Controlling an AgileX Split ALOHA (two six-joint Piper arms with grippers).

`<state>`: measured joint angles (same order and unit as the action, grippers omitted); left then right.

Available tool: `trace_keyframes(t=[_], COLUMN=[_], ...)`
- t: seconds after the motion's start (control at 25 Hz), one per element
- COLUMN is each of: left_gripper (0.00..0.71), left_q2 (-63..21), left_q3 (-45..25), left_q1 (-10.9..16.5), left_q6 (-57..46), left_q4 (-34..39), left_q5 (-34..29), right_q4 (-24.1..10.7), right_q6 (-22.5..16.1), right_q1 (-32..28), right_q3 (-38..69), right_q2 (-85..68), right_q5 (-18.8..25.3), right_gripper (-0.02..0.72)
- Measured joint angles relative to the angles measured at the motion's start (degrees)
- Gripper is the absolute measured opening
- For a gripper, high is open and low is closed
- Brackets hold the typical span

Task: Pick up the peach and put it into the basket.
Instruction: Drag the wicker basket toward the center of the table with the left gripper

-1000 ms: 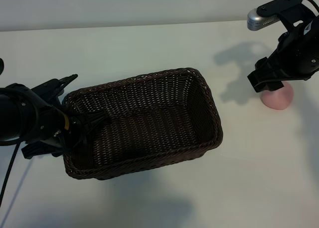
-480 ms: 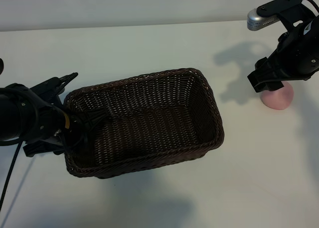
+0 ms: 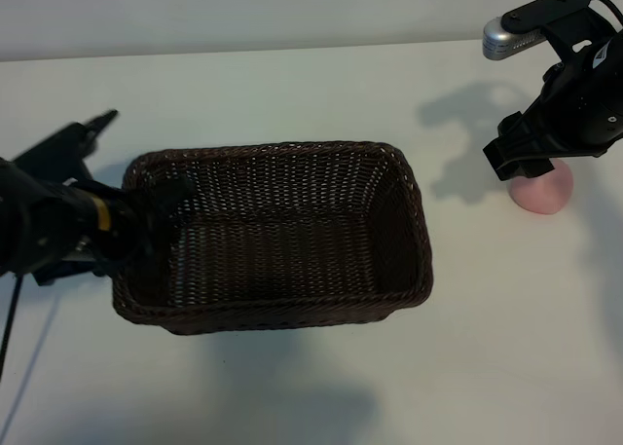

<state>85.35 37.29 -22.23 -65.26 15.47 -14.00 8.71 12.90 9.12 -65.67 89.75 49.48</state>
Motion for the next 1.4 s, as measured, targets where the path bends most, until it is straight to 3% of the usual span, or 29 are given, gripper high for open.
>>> trace_keyframes(t=[0.16,0.44,1.4], left_gripper=[0.366,0.363,0.363], left_q2=[-3.56,-6.93,-10.77], left_q3=[-0.01,-0.06,-0.06], left_q1=[1.94,3.62,3.79], left_q6=[0.39,0.40,0.97], left_q4=[0.06,0.02,-1.37], left_q5=[-0.06,0.85,12.68], right_q4=[0.00,0.00,0.00], right_q6=[0.00,0.00,-0.16], right_q1=[0.00,0.00,0.00], right_q3=[0.00,0.00,0.00], right_q2=[0.00,0.00,0.00], right_q5=[0.00,0.00,0.00], right_gripper=[0.595,0.595,0.595])
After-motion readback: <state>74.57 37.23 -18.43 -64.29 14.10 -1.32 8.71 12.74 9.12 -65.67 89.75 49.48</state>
